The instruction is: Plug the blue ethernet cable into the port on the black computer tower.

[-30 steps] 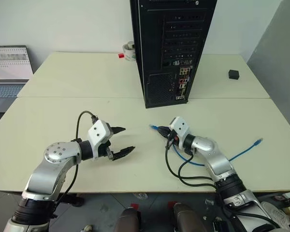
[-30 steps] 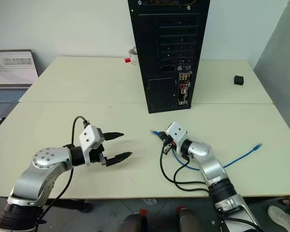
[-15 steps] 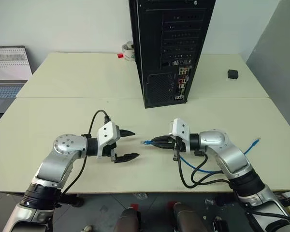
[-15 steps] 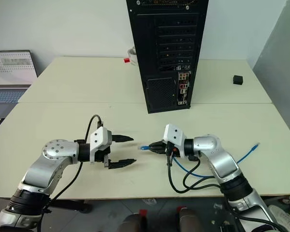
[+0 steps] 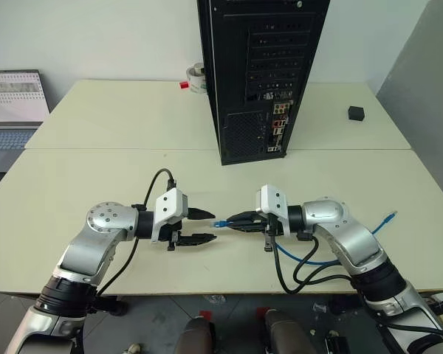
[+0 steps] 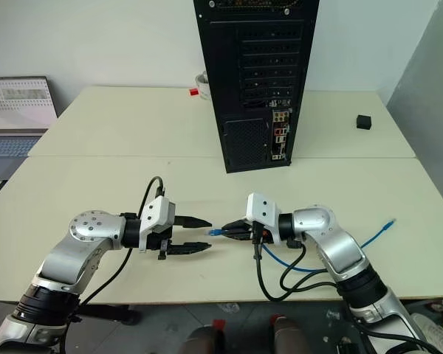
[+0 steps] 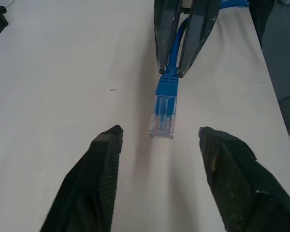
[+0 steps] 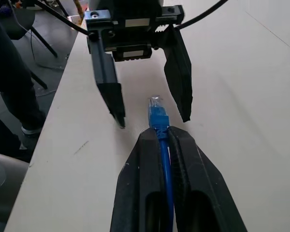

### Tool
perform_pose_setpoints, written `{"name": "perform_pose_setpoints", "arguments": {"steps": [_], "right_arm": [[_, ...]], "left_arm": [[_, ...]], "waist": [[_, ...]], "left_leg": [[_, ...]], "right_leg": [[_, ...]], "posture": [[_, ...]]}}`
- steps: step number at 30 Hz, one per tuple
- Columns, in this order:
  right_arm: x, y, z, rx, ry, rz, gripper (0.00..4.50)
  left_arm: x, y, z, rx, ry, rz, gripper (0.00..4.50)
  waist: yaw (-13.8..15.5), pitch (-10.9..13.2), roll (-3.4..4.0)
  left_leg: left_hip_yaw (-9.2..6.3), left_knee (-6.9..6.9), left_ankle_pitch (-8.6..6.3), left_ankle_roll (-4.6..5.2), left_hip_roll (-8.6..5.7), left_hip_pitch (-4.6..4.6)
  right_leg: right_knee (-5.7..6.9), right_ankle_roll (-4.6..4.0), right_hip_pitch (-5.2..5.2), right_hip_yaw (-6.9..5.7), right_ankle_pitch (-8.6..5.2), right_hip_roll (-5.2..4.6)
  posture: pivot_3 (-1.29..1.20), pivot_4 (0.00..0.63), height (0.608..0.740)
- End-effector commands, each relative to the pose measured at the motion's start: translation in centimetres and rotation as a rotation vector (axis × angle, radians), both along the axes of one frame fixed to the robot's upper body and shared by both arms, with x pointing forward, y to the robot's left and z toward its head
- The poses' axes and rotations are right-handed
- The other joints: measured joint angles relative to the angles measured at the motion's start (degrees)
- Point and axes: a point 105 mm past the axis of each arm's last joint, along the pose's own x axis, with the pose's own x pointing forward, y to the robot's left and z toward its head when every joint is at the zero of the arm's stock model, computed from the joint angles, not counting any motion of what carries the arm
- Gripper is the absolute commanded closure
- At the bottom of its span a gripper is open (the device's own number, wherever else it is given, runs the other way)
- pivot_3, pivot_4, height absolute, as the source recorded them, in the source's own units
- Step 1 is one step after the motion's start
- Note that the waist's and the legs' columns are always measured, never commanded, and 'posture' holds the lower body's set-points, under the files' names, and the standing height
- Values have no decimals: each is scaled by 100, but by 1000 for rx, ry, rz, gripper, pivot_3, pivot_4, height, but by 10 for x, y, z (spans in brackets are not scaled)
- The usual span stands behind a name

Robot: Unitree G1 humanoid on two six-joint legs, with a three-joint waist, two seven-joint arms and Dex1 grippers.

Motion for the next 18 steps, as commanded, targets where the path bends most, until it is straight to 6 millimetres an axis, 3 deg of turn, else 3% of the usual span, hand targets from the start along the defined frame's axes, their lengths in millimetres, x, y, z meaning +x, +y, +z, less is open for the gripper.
{"name": "perform_pose_setpoints", "arguments": {"steps": [1, 8, 14, 18], "right_arm": [[-7, 4, 14, 14, -59, 51, 4500], [-10, 5, 14, 9, -70, 71, 4500], [-11, 7, 13, -6, -91, 85, 4500], [-8, 6, 13, -30, -118, 92, 3633]], "left_arm": [[-2, -4, 10, -22, -36, -36, 2777], [-5, -9, 6, -27, -40, -53, 4258], [-9, -9, 1, -16, -48, -58, 4259], [-9, -9, 0, -17, -72, -54, 4259]], "waist": [[0, 0, 0], [0, 0, 0], [0, 0, 0], [-1, 0, 0]], "left_leg": [[0, 0, 0, 0, 0, 0], [0, 0, 0, 0, 0, 0], [0, 0, 0, 0, 0, 0], [0, 0, 0, 0, 0, 0]], "right_leg": [[0, 0, 0, 0, 0, 0], [0, 0, 0, -1, 0, 0], [0, 0, 0, 0, 0, 0], [0, 0, 0, 0, 0, 0]], "posture": [[0, 150, 740], [0, 150, 740], [0, 150, 740], [0, 150, 740]]}}
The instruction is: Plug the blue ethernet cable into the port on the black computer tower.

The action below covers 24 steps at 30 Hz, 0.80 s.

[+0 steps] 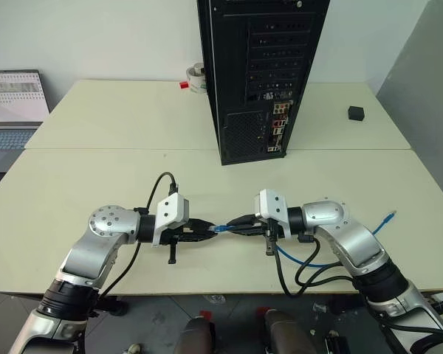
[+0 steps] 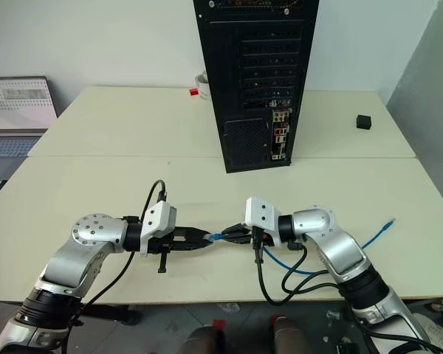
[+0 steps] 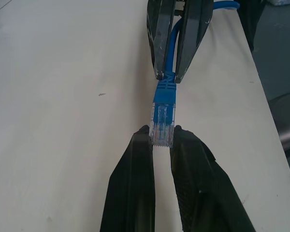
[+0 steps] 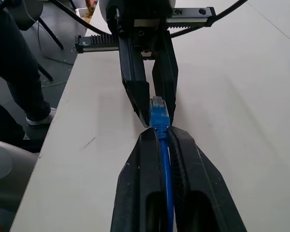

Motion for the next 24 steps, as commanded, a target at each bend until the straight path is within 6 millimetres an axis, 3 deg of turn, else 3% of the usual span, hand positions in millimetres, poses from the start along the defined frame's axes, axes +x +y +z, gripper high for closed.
{"name": "perform_pose_setpoints", "arguments": {"steps": [1, 6, 11, 18, 24], "right_arm": [[-3, 4, 15, -1, -89, 59, 3375], [0, -10, 25, -30, -86, 62, 2275], [2, -32, 41, 76, 118, -40, 1291], [-1, -28, 40, 208, 390, -145, 1288], [1, -16, 40, 293, 472, -202, 1288]], "left_arm": [[-3, -7, 6, -8, -72, -26, 4259], [-1, -10, 7, 0, -169, -35, 4259], [1, -16, 13, 78, -513, -96, 4259], [7, -16, 23, 125, -1008, -138, 4259], [11, -13, 30, 103, -1187, -95, 4259]], "waist": [[2, 0, 0], [6, 0, 0], [20, 0, -1], [13, 0, 0], [16, 0, -1]], "left_leg": [[0, 0, 0, 0, 0, 0], [0, 1, 0, 0, -2, -1], [-4, 2, 0, 0, -2, -4], [-1, 0, 0, 0, -2, -3], [-5, 1, 0, 1, -5, -7]], "right_leg": [[0, 0, 0, 0, 0, 0], [-1, 0, 0, 0, 0, -2], [-1, -1, 0, -1, 1, -8], [-1, -1, 0, 0, 1, -33], [-1, -1, 0, -6, 1, -35]], "posture": [[0, 150, 740], [0, 150, 740], [0, 150, 740], [0, 150, 740], [0, 150, 740]]}}
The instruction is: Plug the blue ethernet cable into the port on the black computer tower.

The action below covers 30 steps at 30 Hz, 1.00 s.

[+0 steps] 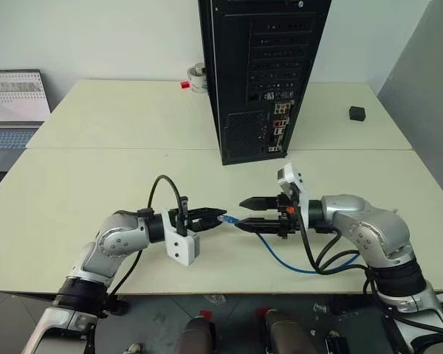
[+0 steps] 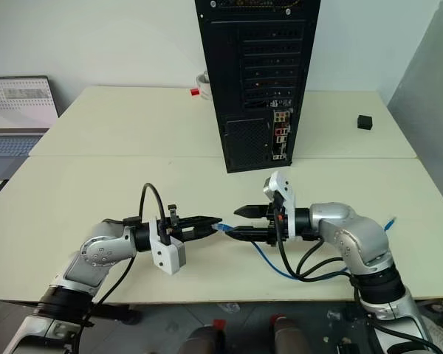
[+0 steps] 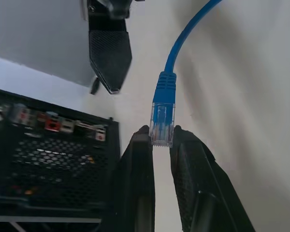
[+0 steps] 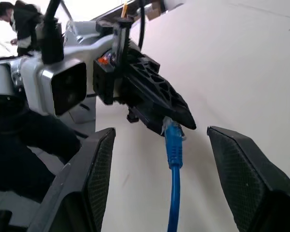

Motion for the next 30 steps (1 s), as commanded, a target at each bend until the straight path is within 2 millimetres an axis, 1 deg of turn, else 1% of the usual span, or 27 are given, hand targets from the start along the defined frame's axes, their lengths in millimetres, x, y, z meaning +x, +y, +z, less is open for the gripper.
{"name": "perform_pose_setpoints", "arguments": {"steps": [1, 5, 13, 17, 19, 22, 23, 27, 28, 30], "right_arm": [[-4, 3, 7, 51, 5, -24, 1288], [-5, 8, 3, 95, 69, -47, 1288], [-1, 13, 2, 119, 77, -71, 1288], [4, 14, 4, 135, 80, -83, 1951], [5, 14, 3, 135, 81, -82, 2641], [6, 15, 3, 136, 82, -79, 3396], [6, 15, 3, 136, 82, -78, 3515], [8, 15, 4, 133, 80, -73, 4409], [9, 15, 4, 133, 80, -72, 4500], [10, 15, 4, 131, 79, -69, 4500]], "left_arm": [[1, 0, 12, -52, -114, 5, 4259], [1, 0, 13, -69, -154, 26, 4259], [2, 1, 14, -79, -179, 38, 4259], [1, 2, 12, -75, -173, 36, 4259], [0, 1, 12, -83, -167, 36, 4259], [-1, 0, 11, -90, -163, 33, 4259], [-1, 0, 11, -92, -163, 33, 4259], [-1, 0, 12, -102, -159, 33, 4259], [-1, 0, 12, -102, -160, 31, 4261], [-2, 0, 12, -104, -162, 29, 4263]], "waist": [[-2, 0, 0], [-4, 0, 0], [-7, 0, 0], [-8, 0, 0], [-8, 0, 0], [-8, 0, 0], [-8, 0, 0], [-8, 0, 0], [-8, 0, 0], [-8, 0, 0]], "left_leg": [[-1, 0, 0, 0, 0, -1], [-6, 1, 0, 0, -2, -7], [-7, 1, 0, 0, -2, -7], [-6, 1, 0, 0, -2, -7], [-6, 1, 0, 0, -2, -7], [-6, 1, 0, 0, -2, -7], [-6, 1, 0, 0, -2, -7], [-6, 1, 0, 0, -2, -7], [-6, 1, 0, 0, -1, -7], [-6, 1, 0, 0, -2, -8]], "right_leg": [[0, 0, 0, -1, 0, 0], [0, 0, -1, -8, 0, -1], [1, 0, -1, -12, 0, 0], [0, 1, -1, -13, 0, 1], [1, 1, -1, -13, 0, 1], [0, 0, -1, -14, 0, 1], [1, 1, -1, -14, 0, 1], [1, 1, -1, -14, 0, 1], [1, 0, -1, -15, 0, 1], [1, 0, -1, -16, 0, 1]], "posture": [[0, 150, 740], [0, 150, 740], [0, 150, 740], [0, 150, 740], [0, 150, 740], [0, 150, 740], [0, 150, 740], [0, 150, 740], [0, 150, 740], [0, 150, 740]]}}
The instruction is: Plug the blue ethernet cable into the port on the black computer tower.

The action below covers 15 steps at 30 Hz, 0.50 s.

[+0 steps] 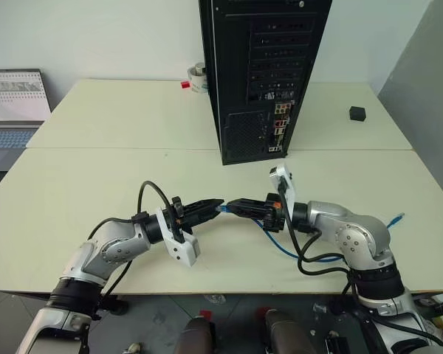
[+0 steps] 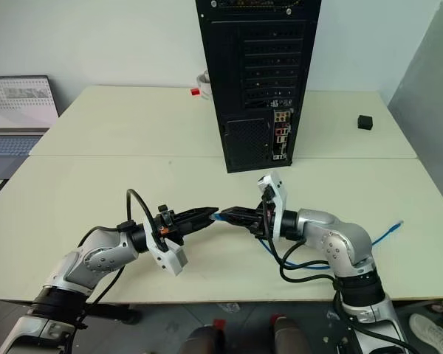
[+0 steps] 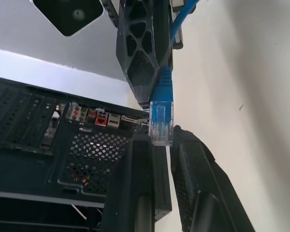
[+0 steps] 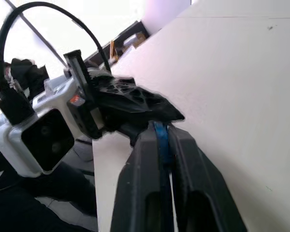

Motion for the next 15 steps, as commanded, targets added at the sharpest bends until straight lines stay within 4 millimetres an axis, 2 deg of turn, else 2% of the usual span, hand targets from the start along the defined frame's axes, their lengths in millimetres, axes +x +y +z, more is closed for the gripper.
{"name": "perform_pose_setpoints", "arguments": {"steps": [1, 8, 10, 11, 15], "right_arm": [[0, 2, 12, 27, -45, 23, 4500], [-1, -3, 15, 39, -23, 49, 4500], [-1, -5, 15, 41, -26, 53, 3881], [-1, -6, 15, 41, -26, 53, 3754], [0, -8, 13, 42, -2, 48, 2676]], "left_arm": [[-4, -3, 7, -24, -26, -22, 4263], [-3, -2, 6, -20, -30, -20, 4263], [-3, -1, 6, -19, -30, -20, 4263], [-3, -1, 6, -19, -31, -21, 4263], [-4, -2, 6, -19, -33, -23, 4263]], "waist": [[0, 0, 0], [1, 0, 0], [0, 0, 0], [1, 0, 0], [1, 0, 0]], "left_leg": [[0, 0, 0, 0, 0, 0], [0, 0, 0, 0, 0, 0], [0, 0, 0, 0, 0, 0], [0, 0, 0, 0, 0, 0], [0, 0, 0, 0, 0, 0]], "right_leg": [[0, 0, 0, 0, 0, 0], [0, 0, 0, 0, 0, 0], [0, 0, 0, -1, 0, 0], [0, 0, 0, -1, 0, 0], [0, 0, 0, -1, 0, 0]], "posture": [[0, 150, 740], [0, 150, 740], [0, 150, 740], [0, 150, 740], [0, 150, 740]]}}
